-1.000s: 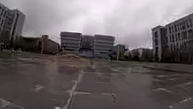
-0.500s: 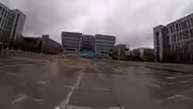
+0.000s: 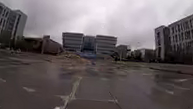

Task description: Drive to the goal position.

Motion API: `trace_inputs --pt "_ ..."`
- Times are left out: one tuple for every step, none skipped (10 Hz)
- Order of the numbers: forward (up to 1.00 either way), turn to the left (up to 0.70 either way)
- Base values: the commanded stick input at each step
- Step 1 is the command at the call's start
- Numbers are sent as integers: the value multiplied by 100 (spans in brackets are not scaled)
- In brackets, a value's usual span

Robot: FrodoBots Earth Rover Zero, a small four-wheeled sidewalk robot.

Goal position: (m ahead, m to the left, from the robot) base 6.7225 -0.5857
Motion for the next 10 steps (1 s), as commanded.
trace_inputs --pt "100 0" --pt "100 0" --pt "100 0" --pt "100 0" --pt "100 0" --pt "100 0" --pt "100 0" --pt "100 0" --pt "100 0" --pt "100 0"
